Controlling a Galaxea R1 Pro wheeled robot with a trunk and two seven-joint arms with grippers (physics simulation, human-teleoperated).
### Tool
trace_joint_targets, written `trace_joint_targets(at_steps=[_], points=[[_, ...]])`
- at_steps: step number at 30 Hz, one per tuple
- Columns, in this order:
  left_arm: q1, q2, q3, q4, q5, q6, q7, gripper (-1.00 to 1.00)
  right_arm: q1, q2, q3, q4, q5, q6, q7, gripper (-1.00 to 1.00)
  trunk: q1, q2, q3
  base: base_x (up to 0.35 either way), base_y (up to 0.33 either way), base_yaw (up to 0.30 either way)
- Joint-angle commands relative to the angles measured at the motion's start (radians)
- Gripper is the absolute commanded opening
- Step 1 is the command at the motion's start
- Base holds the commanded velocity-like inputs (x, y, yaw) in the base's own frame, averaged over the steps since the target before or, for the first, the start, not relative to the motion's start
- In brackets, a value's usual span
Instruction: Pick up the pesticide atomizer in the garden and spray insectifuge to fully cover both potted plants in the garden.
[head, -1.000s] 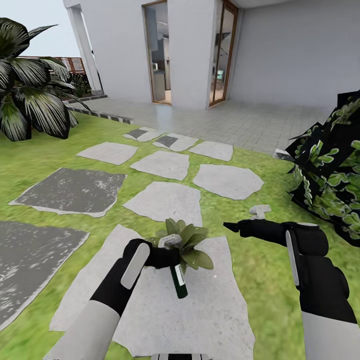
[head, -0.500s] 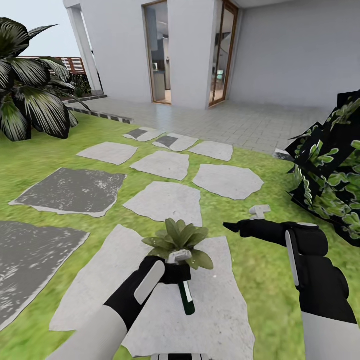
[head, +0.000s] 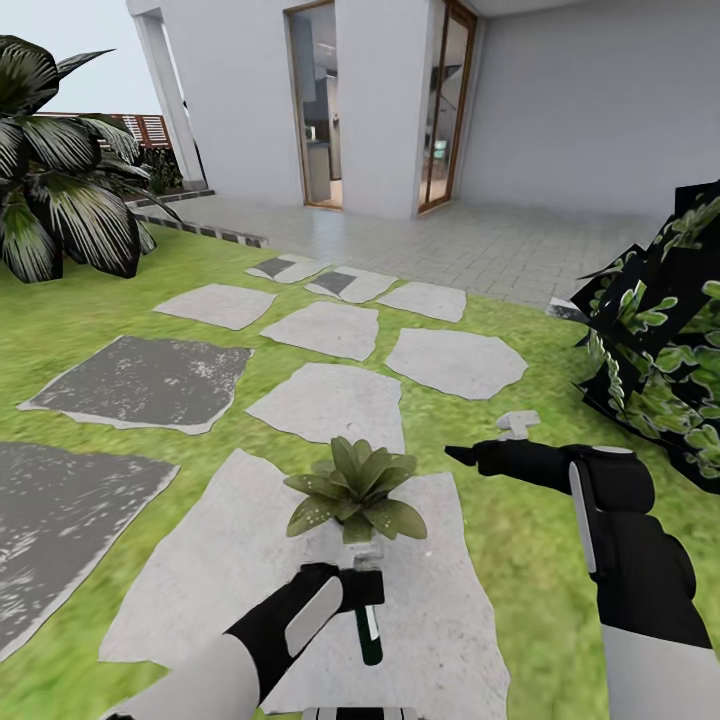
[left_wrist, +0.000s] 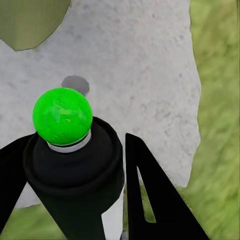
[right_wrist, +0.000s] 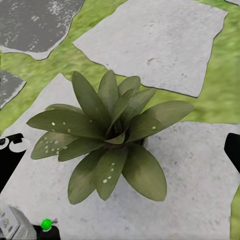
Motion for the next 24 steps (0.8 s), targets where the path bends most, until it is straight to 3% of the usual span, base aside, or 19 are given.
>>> trace_joint_targets(at_steps=[1,6,9,12,14,15,24], points=[[0.001,0.001,-0.015,-0.001,0.009,-0.005,0.007,-1.0,-0.001,0.0,-0.001,-0.001,0.01,0.003,0.01,1.0,0.0,0.0,-0.001,0.0,0.0,0.0],[0.03,0.007,-0.057,-0.064,0.004,-0.049,0.003,-1.0,0.001,0.003,0.001,-0.001,0.01,0.003,0.01,1.0,0.0,0.0,-0.001,0.0,0.0,0.0],[0.038,0.014,-0.05,-0.125,0.009,-0.042,0.009,-1.0,0.001,0.002,0.001,-0.001,0.01,0.003,0.01,1.0,0.0,0.0,-0.001,0.0,0.0,0.0],[0.04,0.02,0.032,-0.144,0.03,-0.027,0.013,-1.0,0.001,0.001,0.001,-0.001,0.01,0.003,0.01,1.0,0.0,0.0,-0.001,0.0,0.0,0.0],[0.04,0.026,0.108,-0.149,0.041,0.015,0.015,-1.0,0.001,0.0,0.001,-0.001,0.01,0.003,0.01,1.0,0.0,0.0,-0.001,0.0,0.0,0.0],[0.04,0.028,0.129,-0.15,0.043,0.034,0.018,-1.0,0.001,-0.001,0.001,-0.001,0.01,0.003,0.01,1.0,0.0,0.0,-0.001,0.0,0.0,0.0],[0.004,0.03,0.218,-0.077,0.056,0.117,0.125,-1.0,0.0,-0.005,-0.001,-0.001,0.01,0.003,0.01,1.0,0.0,0.0,-0.001,0.0,0.0,0.0]])
